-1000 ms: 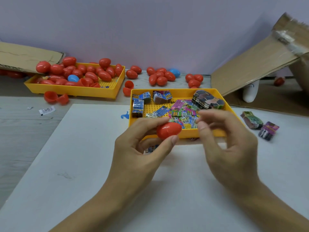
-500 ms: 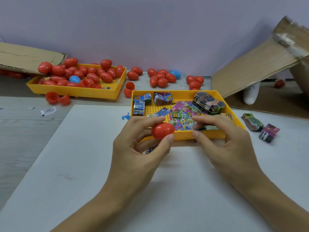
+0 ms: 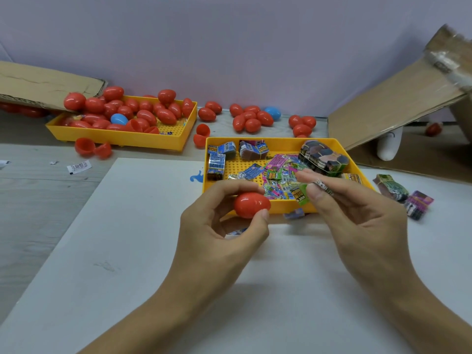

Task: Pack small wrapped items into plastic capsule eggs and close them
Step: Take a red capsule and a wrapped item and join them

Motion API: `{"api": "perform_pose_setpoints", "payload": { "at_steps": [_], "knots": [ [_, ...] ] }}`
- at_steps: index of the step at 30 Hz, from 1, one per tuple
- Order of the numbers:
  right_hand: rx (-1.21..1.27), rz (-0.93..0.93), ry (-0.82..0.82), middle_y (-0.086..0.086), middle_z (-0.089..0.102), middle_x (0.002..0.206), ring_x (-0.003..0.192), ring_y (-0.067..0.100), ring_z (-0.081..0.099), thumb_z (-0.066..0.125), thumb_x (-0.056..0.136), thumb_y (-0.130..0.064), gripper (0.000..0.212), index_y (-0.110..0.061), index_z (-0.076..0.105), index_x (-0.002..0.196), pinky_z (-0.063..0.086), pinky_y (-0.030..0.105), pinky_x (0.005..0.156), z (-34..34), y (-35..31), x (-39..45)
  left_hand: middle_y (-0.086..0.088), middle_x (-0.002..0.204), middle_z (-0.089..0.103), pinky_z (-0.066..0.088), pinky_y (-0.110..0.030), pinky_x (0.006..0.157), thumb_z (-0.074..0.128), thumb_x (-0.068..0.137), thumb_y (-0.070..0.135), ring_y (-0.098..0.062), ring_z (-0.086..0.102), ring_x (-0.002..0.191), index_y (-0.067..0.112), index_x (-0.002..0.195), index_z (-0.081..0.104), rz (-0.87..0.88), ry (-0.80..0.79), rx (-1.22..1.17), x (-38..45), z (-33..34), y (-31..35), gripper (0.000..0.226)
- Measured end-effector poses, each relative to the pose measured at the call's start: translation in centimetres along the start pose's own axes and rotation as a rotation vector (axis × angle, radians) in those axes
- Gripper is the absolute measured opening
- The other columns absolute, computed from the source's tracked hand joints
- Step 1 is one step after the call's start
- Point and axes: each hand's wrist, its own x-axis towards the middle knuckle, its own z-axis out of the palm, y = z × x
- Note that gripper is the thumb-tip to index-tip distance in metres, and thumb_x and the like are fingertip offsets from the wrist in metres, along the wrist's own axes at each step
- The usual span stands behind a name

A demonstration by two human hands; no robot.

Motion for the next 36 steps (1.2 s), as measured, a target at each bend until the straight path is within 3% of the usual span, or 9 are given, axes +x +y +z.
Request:
{"api": "perform_pose_setpoints", "payload": {
  "at_steps": [4, 8, 13, 17, 22, 25, 31, 33, 36],
  "knots": [
    [0.078, 0.013, -0.037, 0.000, 0.074, 0.094, 0.071, 0.007, 0.066, 0.067, 0.083, -0.023, 0.016, -0.020, 0.077, 0.095, 0.053, 0.017, 0.062, 0.1, -0.8, -0.2, -0.001, 0.100, 0.065, 0.055, -0.023, 0.064, 0.056, 0.086, 0.005, -0.018, 0.065, 0.076, 0.020, 0.101, 0.071, 0.038, -0.054, 0.040, 0.1, 0.0, 0.6, 0.026],
    [0.225, 0.154, -0.096, 0.009, 0.067, 0.069, 0.048, 0.015, 0.047, 0.075, 0.071, -0.032, 0.021, -0.020, 0.080, 0.087, 0.044, 0.023, 0.047, 0.5, -0.8, -0.4, 0.000, 0.102, 0.057, 0.048, -0.021, 0.062, 0.049, 0.090, 0.008, -0.016, 0.058, 0.079, 0.020, 0.096, 0.072, 0.059, -0.096, 0.105, 0.1, -0.1, 1.0, 0.027],
    [0.290, 0.227, -0.153, 0.008, 0.065, 0.059, 0.049, 0.013, 0.053, 0.084, 0.063, -0.045, 0.033, -0.018, 0.077, 0.082, 0.041, 0.022, 0.043, 1.0, -0.6, -1.1, 0.002, 0.096, 0.055, 0.047, -0.025, 0.067, 0.055, 0.089, 0.038, -0.019, 0.058, 0.080, 0.017, 0.094, 0.070, 0.051, -0.155, 0.176, 0.0, 0.1, 1.1, 0.027],
    [0.263, 0.226, -0.165, 0.006, 0.068, 0.060, 0.050, 0.009, 0.055, 0.081, 0.062, -0.059, 0.041, -0.021, 0.077, 0.078, 0.040, 0.019, 0.043, 1.0, -1.0, -1.2, 0.000, 0.093, 0.054, 0.046, -0.026, 0.065, 0.063, 0.085, 0.036, -0.018, 0.058, 0.083, 0.018, 0.087, 0.068, 0.059, -0.182, 0.145, 0.0, 0.4, 1.1, 0.020],
    [0.257, 0.245, -0.159, 0.002, 0.063, 0.054, 0.042, 0.008, 0.045, 0.081, 0.061, -0.061, 0.043, -0.020, 0.076, 0.074, 0.035, 0.015, 0.041, 1.1, -1.2, -1.1, 0.001, 0.095, 0.056, 0.046, -0.028, 0.067, 0.065, 0.084, 0.032, -0.016, 0.058, 0.078, 0.013, 0.089, 0.071, 0.017, -0.200, 0.075, 0.1, 0.1, 0.9, 0.021],
    [0.236, 0.259, -0.158, 0.001, 0.060, 0.052, 0.043, 0.011, 0.039, 0.082, 0.061, -0.059, 0.041, -0.020, 0.074, 0.070, 0.032, 0.016, 0.041, 1.1, -1.2, -1.2, 0.000, 0.094, 0.057, 0.044, -0.032, 0.067, 0.068, 0.083, 0.029, -0.016, 0.056, 0.073, 0.016, 0.081, 0.071, 0.006, -0.198, 0.036, 0.2, -0.1, 0.7, 0.014],
    [0.204, 0.285, -0.173, 0.002, 0.056, 0.050, 0.044, 0.012, 0.036, 0.076, 0.066, -0.051, 0.034, -0.018, 0.069, 0.062, 0.030, 0.019, 0.040, 1.0, -1.1, -1.2, 0.002, 0.092, 0.058, 0.041, -0.028, 0.058, 0.065, 0.080, 0.032, -0.015, 0.054, 0.066, 0.015, 0.072, 0.068, -0.041, -0.211, -0.077, 0.4, -0.1, 0.6, 0.019],
    [0.244, 0.305, -0.190, 0.001, 0.059, 0.055, 0.044, 0.010, 0.038, 0.077, 0.064, -0.049, 0.030, -0.020, 0.073, 0.069, 0.031, 0.017, 0.040, 0.9, -1.2, -1.2, 0.003, 0.091, 0.058, 0.039, -0.027, 0.051, 0.064, 0.079, 0.033, -0.017, 0.052, 0.061, 0.016, 0.070, 0.067, -0.109, -0.202, -0.171, 0.5, -0.1, 0.5, 0.019],
    [0.287, 0.296, -0.233, 0.000, 0.067, 0.075, 0.052, 0.009, 0.051, 0.086, 0.064, -0.037, 0.035, -0.030, 0.076, 0.097, 0.039, 0.013, 0.045, 0.9, -1.2, -1.1, 0.000, 0.088, 0.058, 0.037, -0.026, 0.049, 0.062, 0.082, 0.032, -0.018, 0.051, 0.062, 0.019, 0.072, 0.066, -0.152, -0.213, -0.226, 0.6, -0.2, 0.4, 0.018]
  ]
}}
